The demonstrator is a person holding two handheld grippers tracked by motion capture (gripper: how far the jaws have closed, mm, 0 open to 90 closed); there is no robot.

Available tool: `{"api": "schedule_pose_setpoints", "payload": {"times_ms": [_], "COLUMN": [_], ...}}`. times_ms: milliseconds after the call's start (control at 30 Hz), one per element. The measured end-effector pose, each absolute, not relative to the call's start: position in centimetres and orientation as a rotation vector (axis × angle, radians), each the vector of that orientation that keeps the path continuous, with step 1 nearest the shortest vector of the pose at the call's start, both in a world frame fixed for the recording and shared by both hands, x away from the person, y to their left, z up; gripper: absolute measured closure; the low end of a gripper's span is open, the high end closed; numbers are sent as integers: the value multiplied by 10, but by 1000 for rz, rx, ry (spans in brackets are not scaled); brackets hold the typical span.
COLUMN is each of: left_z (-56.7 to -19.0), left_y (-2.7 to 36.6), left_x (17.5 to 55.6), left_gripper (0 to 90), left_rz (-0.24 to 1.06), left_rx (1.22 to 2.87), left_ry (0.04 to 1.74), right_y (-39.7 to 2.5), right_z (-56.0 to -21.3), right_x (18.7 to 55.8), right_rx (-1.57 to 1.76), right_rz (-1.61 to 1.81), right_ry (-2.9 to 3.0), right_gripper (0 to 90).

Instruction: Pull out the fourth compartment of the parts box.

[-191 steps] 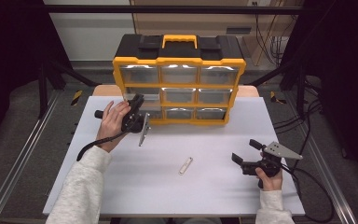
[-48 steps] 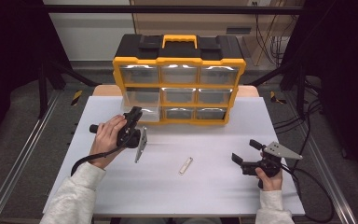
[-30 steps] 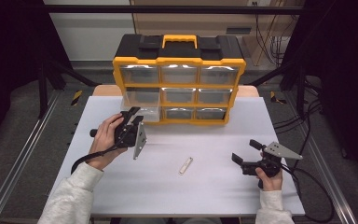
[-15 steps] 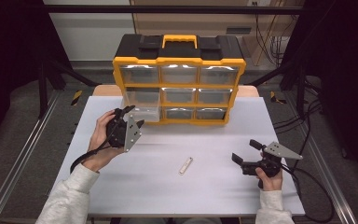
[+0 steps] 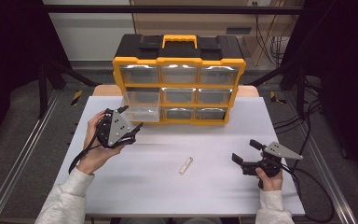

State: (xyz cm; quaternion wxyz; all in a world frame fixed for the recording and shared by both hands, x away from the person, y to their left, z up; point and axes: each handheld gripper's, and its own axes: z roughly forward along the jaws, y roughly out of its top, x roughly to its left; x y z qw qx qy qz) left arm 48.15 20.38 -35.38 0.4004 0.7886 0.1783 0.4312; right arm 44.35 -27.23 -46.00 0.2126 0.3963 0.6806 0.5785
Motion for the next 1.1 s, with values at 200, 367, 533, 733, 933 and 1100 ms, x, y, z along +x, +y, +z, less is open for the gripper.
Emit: {"api": "schedule_pose_setpoints", "payload": {"times_ms": [200,367,533,733,933,1100], "left_z": [-356,-359,-364,-368,-376,-381], "left_y": [210,215,222,230,233,233], "left_x": [480,478,478,477,477,477], "left_gripper": [254,220,187,159,136,119], "left_rz": [994,939,877,804,763,718], "left_rx": [1962,1933,1889,1848,1835,1816], "left_ry": [526,579,631,672,703,714], "right_y": [-272,-272,-272,-272,-272,-272], "right_z": [-460,-460,-460,-460,-460,-460], "right_x": [443,443,443,444,443,444], "right_rx": [1100,1097,1097,1097,1095,1096], "right_rz": [1607,1606,1608,1605,1608,1605], "right_ry": [1890,1892,1891,1894,1894,1900], "right_gripper": [3,3,3,3,3,3]}}
